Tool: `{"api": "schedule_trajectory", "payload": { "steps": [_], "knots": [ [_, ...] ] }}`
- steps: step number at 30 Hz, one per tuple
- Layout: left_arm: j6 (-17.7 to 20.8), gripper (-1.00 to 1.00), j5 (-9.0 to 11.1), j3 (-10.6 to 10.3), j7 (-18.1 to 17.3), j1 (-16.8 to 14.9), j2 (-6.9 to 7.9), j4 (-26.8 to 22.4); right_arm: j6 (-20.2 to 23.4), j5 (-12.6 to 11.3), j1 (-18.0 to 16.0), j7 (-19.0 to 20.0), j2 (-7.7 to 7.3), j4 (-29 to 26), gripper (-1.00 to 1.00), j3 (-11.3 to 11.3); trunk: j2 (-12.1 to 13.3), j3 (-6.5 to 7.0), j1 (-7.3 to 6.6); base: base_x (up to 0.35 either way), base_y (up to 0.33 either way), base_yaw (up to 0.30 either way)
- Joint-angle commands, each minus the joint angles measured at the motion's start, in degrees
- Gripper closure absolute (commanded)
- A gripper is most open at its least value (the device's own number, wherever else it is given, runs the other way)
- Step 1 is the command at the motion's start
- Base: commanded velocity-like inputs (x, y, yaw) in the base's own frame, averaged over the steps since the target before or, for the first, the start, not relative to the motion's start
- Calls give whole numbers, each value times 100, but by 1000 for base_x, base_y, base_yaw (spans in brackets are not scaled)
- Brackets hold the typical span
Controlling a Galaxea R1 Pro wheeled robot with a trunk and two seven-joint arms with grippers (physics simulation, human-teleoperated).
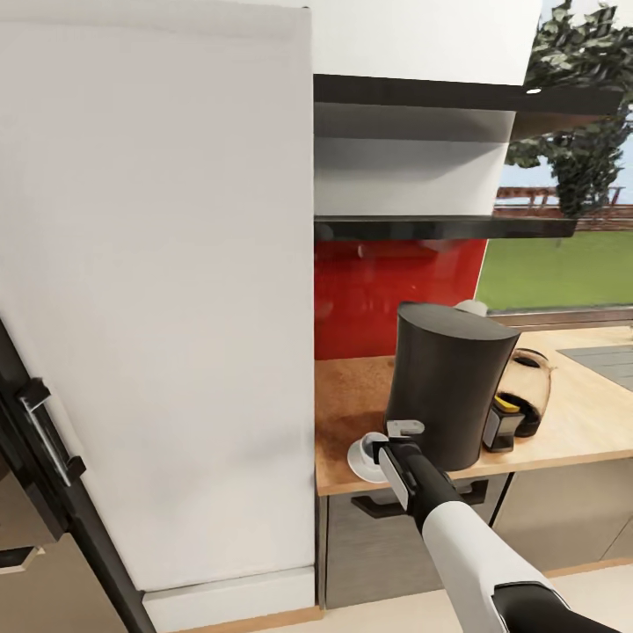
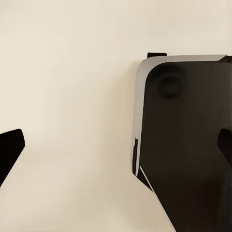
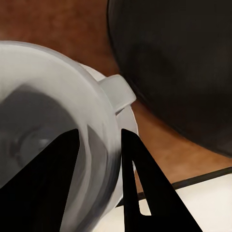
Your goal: Set up a coffee station on the kitchen countertop: keep the coffee maker on the countertop, move the bottle of coffee from the kitchen shelf to the counter next to the coffee maker, place a paper coffee filter on top of the coffee maker, put the saucer next to the coffee maker with the coffee cup on the saucer, and place the electric kettle next to the coffee maker.
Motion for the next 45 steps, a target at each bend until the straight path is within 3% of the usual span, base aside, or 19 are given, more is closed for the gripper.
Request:
{"api": "schedule_trajectory", "payload": {
  "steps": [1,26,27,45],
  "knots": [
    [-25,-100,-60,41,16,-3,1,10,31,3,-1,-8,1,5,100,2,-4,-2,2,0,0,0],
    [-25,-100,-60,40,16,-3,9,10,-136,-95,-1,-9,-7,187,100,-7,-4,-2,2,22,0,0],
    [-25,-100,-60,41,16,-3,10,10,-136,-95,-1,-9,-8,188,-100,-7,-4,-2,2,0,0,0],
    [-25,-100,-60,41,15,0,18,10,-128,-111,-1,-17,7,118,-100,-7,-4,-2,2,0,0,0]
  ]
}}
